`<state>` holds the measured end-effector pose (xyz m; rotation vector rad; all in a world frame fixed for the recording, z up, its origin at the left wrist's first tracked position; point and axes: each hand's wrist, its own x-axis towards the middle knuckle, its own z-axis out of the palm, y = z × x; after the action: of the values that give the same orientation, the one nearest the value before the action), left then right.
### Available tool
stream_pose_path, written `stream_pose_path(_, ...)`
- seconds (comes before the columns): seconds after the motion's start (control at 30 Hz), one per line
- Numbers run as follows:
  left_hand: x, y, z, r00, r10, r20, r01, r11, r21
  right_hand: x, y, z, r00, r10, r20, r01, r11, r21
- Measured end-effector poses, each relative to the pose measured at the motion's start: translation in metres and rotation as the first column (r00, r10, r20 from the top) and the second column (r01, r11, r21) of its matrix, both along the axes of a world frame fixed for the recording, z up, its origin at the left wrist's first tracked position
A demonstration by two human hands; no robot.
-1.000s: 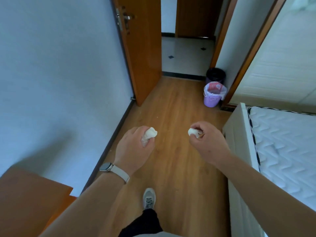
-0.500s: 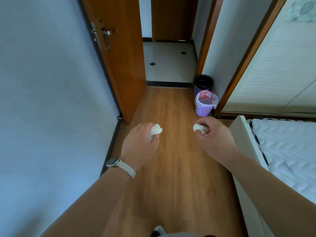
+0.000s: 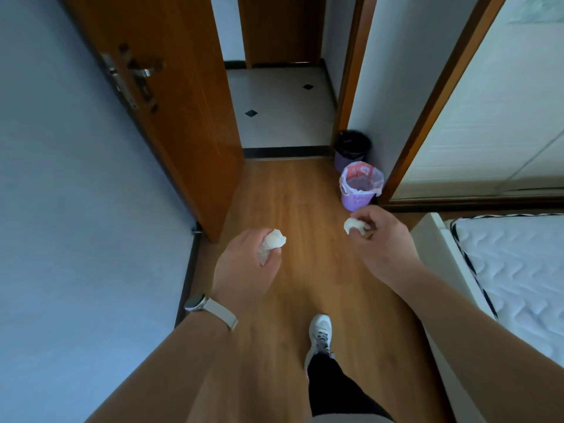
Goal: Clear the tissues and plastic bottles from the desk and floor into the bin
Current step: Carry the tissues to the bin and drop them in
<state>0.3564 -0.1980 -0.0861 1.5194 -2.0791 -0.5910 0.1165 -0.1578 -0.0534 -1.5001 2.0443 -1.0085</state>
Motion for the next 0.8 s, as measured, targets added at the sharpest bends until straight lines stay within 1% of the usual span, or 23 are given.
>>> stream_pose_path(0.17,-0.019,-0.089,-0.002,0.997,0.04,0.065,-0.041,0.999,0.025,-0.028,-0.097,-0.017,0.998,0.001,0.056,-0.002,1.0,0.016)
stream_pose_path(0.27,-0.037,-0.144,0.005,0.994,0.024,0.109,-0.03,0.998,0.055,-0.051,-0.153,-0.018,0.996,-0.007,0.084,0.004,0.999,0.036)
stream_pose_path(0.37,-0.056,-0.199,0.012,0.989,0.013,0.147,-0.019,0.999,0.04,-0.076,-0.207,-0.015,0.996,0.017,0.087,-0.02,0.999,0.035)
stream_pose_path(0.53,-0.071,-0.265,0.018,0.992,0.05,0.118,-0.052,0.999,0.014,-0.094,-0.28,-0.011,0.996,0.047,0.081,-0.051,0.997,0.049)
stream_pose_path(0.7,-0.07,-0.322,0.021,0.992,0.027,0.119,-0.028,1.0,0.007,-0.085,-0.336,-0.007,0.995,0.087,0.057,-0.09,0.995,0.051)
stream_pose_path(0.8,-0.064,-0.363,0.018,0.994,0.023,0.109,-0.023,1.0,-0.009,-0.076,-0.372,-0.007,0.997,0.074,0.033,-0.076,0.996,0.049)
